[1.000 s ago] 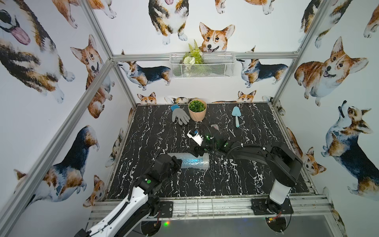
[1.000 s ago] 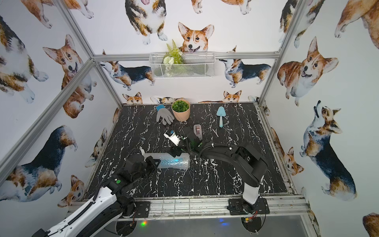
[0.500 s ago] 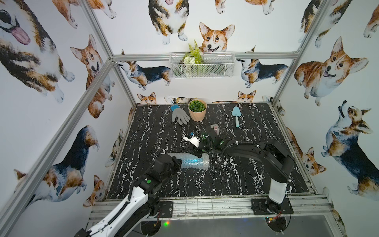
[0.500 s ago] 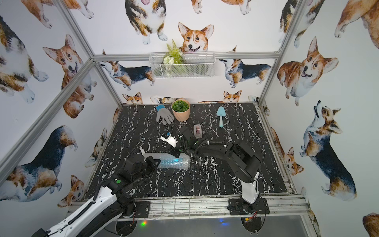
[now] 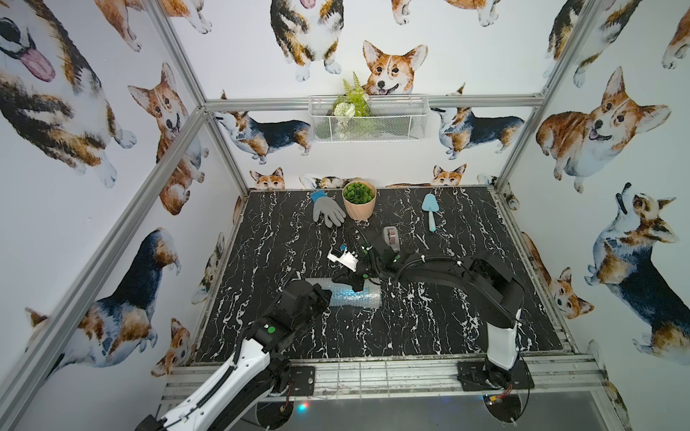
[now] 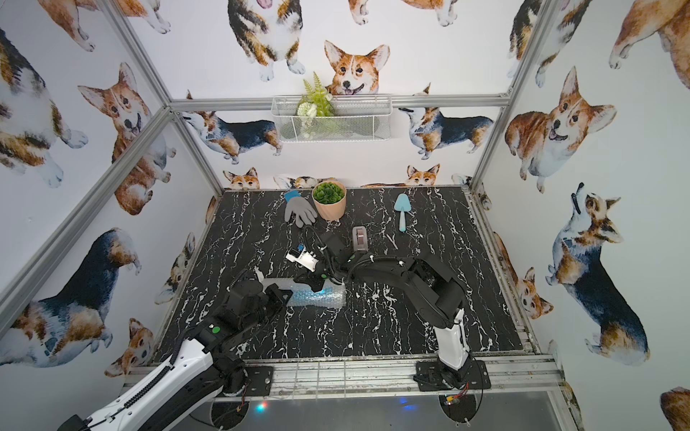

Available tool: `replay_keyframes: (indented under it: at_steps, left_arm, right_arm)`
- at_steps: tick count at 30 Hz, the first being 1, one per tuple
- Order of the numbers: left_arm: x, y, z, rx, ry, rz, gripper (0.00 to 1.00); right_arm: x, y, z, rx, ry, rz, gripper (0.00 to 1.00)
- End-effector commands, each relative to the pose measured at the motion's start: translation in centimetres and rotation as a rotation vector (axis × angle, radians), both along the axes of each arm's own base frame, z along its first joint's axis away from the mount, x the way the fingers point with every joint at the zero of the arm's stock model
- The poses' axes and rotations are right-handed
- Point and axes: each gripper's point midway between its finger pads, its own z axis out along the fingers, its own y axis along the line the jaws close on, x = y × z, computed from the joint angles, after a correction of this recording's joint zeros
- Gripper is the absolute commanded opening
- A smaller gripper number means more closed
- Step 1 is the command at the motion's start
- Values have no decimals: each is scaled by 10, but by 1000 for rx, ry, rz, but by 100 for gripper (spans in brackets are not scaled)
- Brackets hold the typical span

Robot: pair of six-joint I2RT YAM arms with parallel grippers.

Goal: Wrap wine bottles in bubble wrap
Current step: Stick the tape on the bubble wrap.

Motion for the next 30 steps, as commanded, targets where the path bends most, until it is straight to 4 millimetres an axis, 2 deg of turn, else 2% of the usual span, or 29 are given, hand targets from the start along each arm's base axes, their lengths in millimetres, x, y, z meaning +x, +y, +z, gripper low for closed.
replay_keyframes:
  at_steps: [1,11,18,30]
  left_arm:
    - [1,-1,4,-3,-6,0,0]
    - [-5,-1,2,-18,13,-5,0]
    - [-13,1,-8,-19,51,-8,0]
    - [-19,-1,-27,-15,112,-27,0]
  right_arm:
    - [-5,-2,-11,-36,26,23,1]
    - [-13,-2,-24,-65,92,46,1]
    - [-23,-7,-29,-79,104,61,3]
    - [-27,-12,-43,-124,81,65,3]
